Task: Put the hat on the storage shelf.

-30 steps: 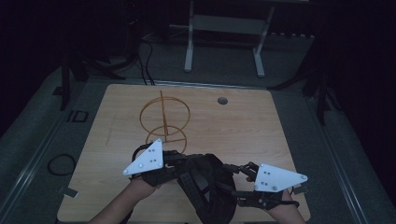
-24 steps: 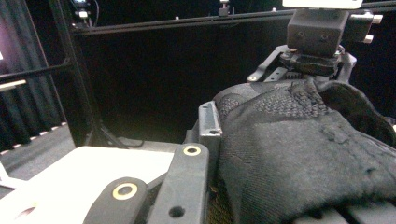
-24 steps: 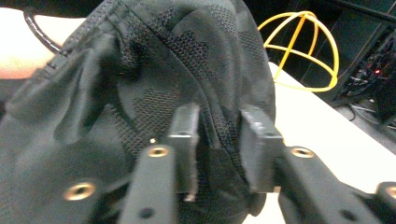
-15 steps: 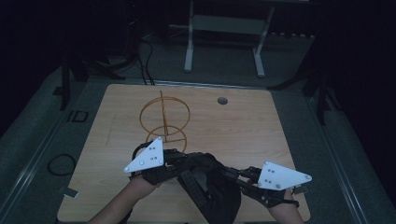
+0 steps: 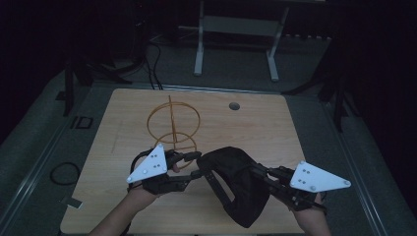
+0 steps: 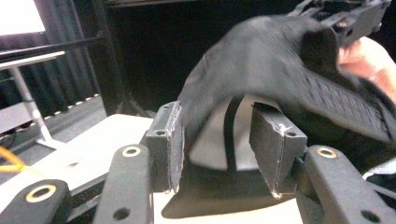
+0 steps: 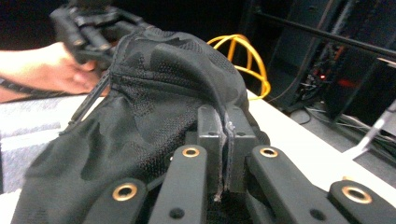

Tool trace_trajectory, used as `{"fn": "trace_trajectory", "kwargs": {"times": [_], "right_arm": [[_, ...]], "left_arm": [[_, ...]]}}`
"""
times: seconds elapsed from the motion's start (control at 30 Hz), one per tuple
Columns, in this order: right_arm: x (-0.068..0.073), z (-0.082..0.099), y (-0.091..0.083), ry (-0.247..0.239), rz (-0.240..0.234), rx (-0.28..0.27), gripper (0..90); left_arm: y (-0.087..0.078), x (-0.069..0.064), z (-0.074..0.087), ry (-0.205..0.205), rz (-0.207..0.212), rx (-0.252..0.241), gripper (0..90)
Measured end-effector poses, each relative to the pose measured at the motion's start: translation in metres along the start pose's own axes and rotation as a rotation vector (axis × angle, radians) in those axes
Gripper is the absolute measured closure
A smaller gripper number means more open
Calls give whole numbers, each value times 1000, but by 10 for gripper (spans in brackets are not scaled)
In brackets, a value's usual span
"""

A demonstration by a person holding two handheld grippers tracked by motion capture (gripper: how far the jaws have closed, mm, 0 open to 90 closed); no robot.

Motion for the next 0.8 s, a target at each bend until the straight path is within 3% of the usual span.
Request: {"fn": "trace_trajectory", "kwargs": {"times": [0.13, 0.33, 0.5, 0.8], "right_arm": [[-11, -3, -4, 28, 28, -22, 877], [-27, -17, -7, 54, 73, -53, 877], [-40, -30, -1, 66, 120, -52, 877], [-59, -55, 19, 67, 159, -40, 877]], "left_arm": [[-10, 2, 9, 1, -46, 12, 518], [-28, 11, 29, -50, -97, 22, 437], [-40, 21, 48, -100, -149, 44, 276], [-56, 35, 88, -182, -228, 90, 78]]}}
Point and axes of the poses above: each handheld gripper's, and its own axes: y roughly forward along the jaws, z roughly out of its underside, x roughly to its left, the point moved 5 cm from there along y, roughly forward along the jaws, and after that the axes turned 13 degrees about x, right-handed, at the moved point
